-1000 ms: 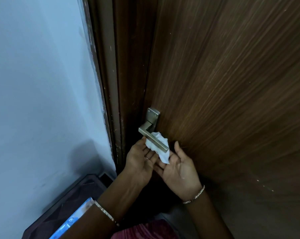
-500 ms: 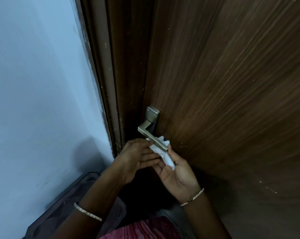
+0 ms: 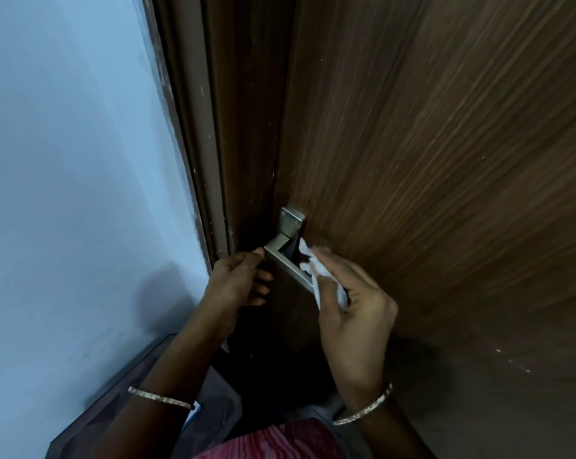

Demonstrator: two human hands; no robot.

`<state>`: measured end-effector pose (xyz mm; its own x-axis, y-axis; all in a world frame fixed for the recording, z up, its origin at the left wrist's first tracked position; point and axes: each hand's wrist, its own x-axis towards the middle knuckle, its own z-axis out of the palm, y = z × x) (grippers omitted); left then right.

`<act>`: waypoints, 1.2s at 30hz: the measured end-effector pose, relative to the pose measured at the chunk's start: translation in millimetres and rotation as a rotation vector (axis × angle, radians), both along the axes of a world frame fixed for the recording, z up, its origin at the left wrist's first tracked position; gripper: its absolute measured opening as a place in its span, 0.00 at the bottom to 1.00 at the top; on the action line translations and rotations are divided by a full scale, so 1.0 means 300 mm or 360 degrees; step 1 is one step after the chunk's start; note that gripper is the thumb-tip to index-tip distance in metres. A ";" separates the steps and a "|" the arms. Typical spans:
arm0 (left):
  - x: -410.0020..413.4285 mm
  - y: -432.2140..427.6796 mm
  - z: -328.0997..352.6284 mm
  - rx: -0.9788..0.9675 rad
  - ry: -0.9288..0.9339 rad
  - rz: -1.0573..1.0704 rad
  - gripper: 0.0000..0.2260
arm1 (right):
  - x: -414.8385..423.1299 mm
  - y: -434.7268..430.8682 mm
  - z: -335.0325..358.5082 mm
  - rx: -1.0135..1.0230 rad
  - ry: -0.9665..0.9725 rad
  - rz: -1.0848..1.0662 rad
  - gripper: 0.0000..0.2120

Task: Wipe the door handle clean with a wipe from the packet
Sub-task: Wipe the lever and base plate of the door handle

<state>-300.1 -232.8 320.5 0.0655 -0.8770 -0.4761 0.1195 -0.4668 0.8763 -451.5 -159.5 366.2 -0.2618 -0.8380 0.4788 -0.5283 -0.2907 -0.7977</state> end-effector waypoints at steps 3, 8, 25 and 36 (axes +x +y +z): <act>-0.015 -0.002 0.011 0.0081 0.0079 0.0031 0.16 | 0.043 -0.069 0.006 -0.0187 0.0256 -0.0100 0.14; -0.031 -0.010 0.028 0.0112 0.0155 0.0090 0.17 | 0.040 -0.185 -0.032 -0.0317 0.1012 -0.0123 0.10; -0.033 -0.033 -0.025 -0.0009 0.0112 0.0157 0.14 | 0.073 -0.184 -0.041 0.0566 0.0310 -0.0131 0.11; -0.022 -0.032 -0.021 -0.0015 0.0092 0.0084 0.13 | 0.075 -0.142 -0.102 0.0681 -0.0205 -0.0014 0.11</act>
<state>-306.8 -242.5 314.1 0.0842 -0.8775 -0.4722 0.1941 -0.4504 0.8715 -428.9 -202.1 335.6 -0.3044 -0.9511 0.0525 -0.4175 0.0837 -0.9048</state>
